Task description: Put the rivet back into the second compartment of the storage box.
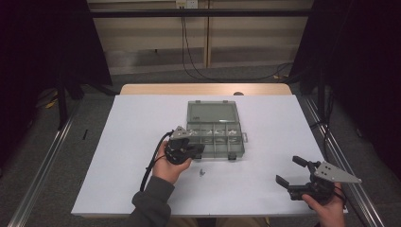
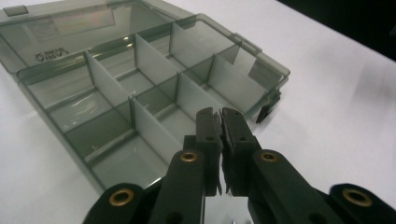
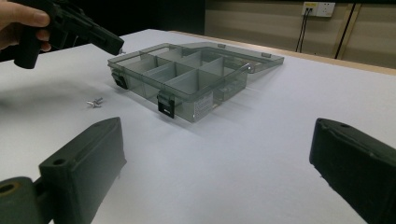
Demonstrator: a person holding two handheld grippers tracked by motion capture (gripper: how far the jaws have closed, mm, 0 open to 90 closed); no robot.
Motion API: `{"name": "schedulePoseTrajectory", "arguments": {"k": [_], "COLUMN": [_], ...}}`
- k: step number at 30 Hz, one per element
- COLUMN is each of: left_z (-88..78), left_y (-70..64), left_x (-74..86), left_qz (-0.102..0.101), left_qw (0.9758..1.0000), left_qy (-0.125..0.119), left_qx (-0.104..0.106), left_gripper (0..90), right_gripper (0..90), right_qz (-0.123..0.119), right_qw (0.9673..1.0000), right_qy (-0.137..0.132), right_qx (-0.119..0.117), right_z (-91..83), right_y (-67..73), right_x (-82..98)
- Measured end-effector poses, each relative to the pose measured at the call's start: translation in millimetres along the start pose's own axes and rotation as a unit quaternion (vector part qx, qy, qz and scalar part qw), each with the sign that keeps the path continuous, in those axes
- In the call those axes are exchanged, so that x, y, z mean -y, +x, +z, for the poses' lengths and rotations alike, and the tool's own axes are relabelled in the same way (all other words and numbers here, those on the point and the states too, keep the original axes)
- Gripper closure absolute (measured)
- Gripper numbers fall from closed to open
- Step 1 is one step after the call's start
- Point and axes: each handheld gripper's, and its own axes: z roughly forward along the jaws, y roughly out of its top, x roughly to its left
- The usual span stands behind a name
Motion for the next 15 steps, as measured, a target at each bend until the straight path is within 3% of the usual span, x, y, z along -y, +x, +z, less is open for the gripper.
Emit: {"name": "schedulePoseTrajectory", "arguments": {"k": [10, 15], "left_z": [18.7, 29.0], "left_y": [7.5, 15.0], "left_x": [-13.5, -19.5], "left_qz": [-0.007, -0.012], "left_qw": [0.9998, 0.9993], "left_qy": [-0.011, -0.014], "left_qx": [-0.014, -0.032], "left_gripper": [86.6, 86.6], "right_gripper": [2.6, 2.6], "right_qz": [0.003, 0.004], "right_qw": [1.0, 1.0], "right_qy": [-0.003, -0.004], "right_qx": [0.0, 0.0], "right_z": [0.1, 0.0], "right_y": [-1.3, -1.6], "right_x": [0.5, 0.6]}}
